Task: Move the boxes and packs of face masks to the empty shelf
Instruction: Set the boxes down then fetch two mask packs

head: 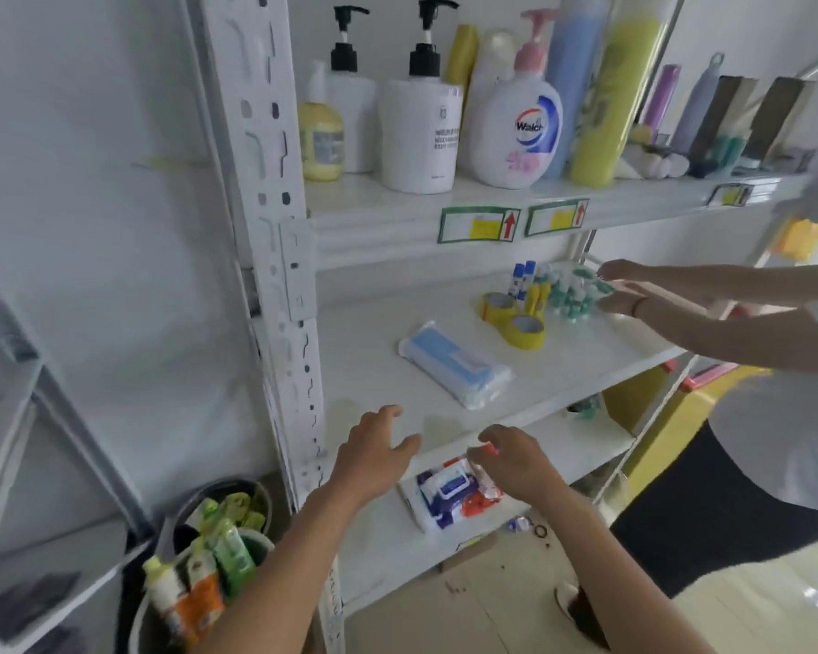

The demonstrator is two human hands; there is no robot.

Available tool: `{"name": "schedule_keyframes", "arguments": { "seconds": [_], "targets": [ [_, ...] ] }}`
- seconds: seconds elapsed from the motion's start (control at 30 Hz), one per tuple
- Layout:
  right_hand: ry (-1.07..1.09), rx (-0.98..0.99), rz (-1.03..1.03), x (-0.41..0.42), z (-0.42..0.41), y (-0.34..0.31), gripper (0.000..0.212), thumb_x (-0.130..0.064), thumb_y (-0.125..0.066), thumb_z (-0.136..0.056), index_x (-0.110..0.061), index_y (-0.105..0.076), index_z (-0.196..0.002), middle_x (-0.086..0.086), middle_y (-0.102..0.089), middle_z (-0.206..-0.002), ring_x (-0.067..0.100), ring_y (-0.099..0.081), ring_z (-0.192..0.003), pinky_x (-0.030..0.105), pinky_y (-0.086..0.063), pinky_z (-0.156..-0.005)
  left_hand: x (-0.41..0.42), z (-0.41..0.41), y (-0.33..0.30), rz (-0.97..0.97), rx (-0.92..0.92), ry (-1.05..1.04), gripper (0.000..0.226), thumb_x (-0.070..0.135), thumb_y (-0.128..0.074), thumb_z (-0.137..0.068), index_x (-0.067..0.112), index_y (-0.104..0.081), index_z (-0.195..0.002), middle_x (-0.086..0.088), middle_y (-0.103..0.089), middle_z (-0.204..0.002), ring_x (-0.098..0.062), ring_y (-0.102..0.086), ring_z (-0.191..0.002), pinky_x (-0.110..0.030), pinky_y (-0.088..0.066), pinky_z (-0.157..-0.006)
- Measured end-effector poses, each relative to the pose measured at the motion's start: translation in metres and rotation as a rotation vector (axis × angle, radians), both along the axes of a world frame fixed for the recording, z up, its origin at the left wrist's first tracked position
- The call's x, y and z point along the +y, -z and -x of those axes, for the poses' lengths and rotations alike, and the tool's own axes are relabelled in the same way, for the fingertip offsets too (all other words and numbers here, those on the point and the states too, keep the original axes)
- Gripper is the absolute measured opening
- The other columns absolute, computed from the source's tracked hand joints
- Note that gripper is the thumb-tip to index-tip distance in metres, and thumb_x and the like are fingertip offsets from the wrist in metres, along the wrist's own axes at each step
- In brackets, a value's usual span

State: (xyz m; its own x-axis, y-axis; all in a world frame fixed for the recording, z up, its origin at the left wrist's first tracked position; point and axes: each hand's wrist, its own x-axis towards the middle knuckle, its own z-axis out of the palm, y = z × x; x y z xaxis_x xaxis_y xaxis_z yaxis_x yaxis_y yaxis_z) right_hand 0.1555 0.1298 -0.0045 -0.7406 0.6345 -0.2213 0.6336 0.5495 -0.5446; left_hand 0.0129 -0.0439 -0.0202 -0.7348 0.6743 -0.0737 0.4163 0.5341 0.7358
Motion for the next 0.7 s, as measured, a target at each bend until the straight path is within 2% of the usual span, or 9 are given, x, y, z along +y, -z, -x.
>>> {"name": "schedule_keyframes", "arguments": {
  "seconds": [0.07,0.2,0.33,0.4,0.5,0.6,0.7],
  "targets": [
    [0.010,-0.004,0.031,0.027,0.030,-0.001,0.045,-0.043,-0.062,-0.092,-0.018,-0.061,-0.129,0.007,-0.058,-0.134,0.027,-0.059,-0.116,0.040,-0.048,-0.097,0.014,0.015,0.002,0.022,-0.035,-0.001,0.055,0.053,-0.054,-0.093,0.033,-0.042,-0.143,-0.003,-0.047,-0.146,-0.024,-0.047,-0.132,-0.044,-0.039,-0.109],
    [0.025,-0.013,-0.063,0.083,0.092,-0.007,0.053,-0.048,-0.065,-0.090,-0.017,-0.058,-0.132,0.012,-0.057,-0.135,0.032,-0.053,-0.123,0.041,-0.043,-0.104,0.045,0.049,0.004,0.058,-0.101,-0.020,0.056,0.053,-0.053,-0.093,0.031,-0.042,-0.143,-0.006,-0.045,-0.146,-0.026,-0.048,-0.131,-0.047,-0.039,-0.110],
    [0.049,-0.110,-0.120,0.127,0.133,0.003,0.079,-0.061,-0.065,-0.085,-0.013,-0.043,-0.143,0.018,-0.045,-0.142,0.041,-0.042,-0.132,0.049,-0.039,-0.108,0.070,0.067,0.007,0.092,-0.165,-0.015,0.057,0.051,-0.054,-0.095,0.028,-0.042,-0.146,-0.008,-0.043,-0.149,-0.026,-0.052,-0.129,-0.047,-0.042,-0.110],
    [0.039,-0.156,-0.132,0.146,0.143,0.016,0.089,-0.067,-0.066,-0.081,-0.010,-0.038,-0.144,0.019,-0.041,-0.145,0.041,-0.038,-0.134,0.049,-0.038,-0.108,0.081,0.075,0.011,0.112,-0.198,-0.019,0.057,0.050,-0.054,-0.095,0.027,-0.043,-0.146,-0.007,-0.044,-0.150,-0.025,-0.051,-0.131,-0.042,-0.043,-0.109],
    [-0.004,-0.201,-0.099,0.165,0.150,0.033,0.103,-0.074,-0.067,-0.073,-0.010,-0.032,-0.146,0.018,-0.039,-0.148,0.039,-0.037,-0.137,0.049,-0.036,-0.109,0.092,0.083,0.015,0.137,-0.237,-0.011,0.053,0.048,-0.055,-0.097,0.023,-0.046,-0.144,-0.007,-0.049,-0.147,-0.021,-0.052,-0.128,-0.030,-0.042,-0.098],
    [-0.073,-0.204,-0.034,0.187,0.160,0.042,0.110,-0.079,-0.071,-0.063,-0.012,-0.038,-0.144,0.014,-0.048,-0.143,0.035,-0.047,-0.129,0.046,-0.042,-0.106,0.110,0.090,0.017,0.138,-0.240,-0.045,0.049,0.043,-0.056,-0.099,0.020,-0.050,-0.142,-0.007,-0.054,-0.143,-0.020,-0.054,-0.126,-0.026,-0.040,-0.098],
    [-0.105,-0.162,0.035,0.202,0.171,0.047,0.098,-0.071,-0.080,-0.056,-0.013,-0.052,-0.131,0.006,-0.058,-0.128,0.024,-0.056,-0.108,0.035,-0.047,-0.091,0.127,0.092,0.022,0.148,-0.252,-0.075,0.050,0.038,-0.058,-0.098,0.017,-0.050,-0.142,-0.007,-0.055,-0.144,-0.019,-0.053,-0.130,-0.027,-0.040,-0.102]
  ]
}}
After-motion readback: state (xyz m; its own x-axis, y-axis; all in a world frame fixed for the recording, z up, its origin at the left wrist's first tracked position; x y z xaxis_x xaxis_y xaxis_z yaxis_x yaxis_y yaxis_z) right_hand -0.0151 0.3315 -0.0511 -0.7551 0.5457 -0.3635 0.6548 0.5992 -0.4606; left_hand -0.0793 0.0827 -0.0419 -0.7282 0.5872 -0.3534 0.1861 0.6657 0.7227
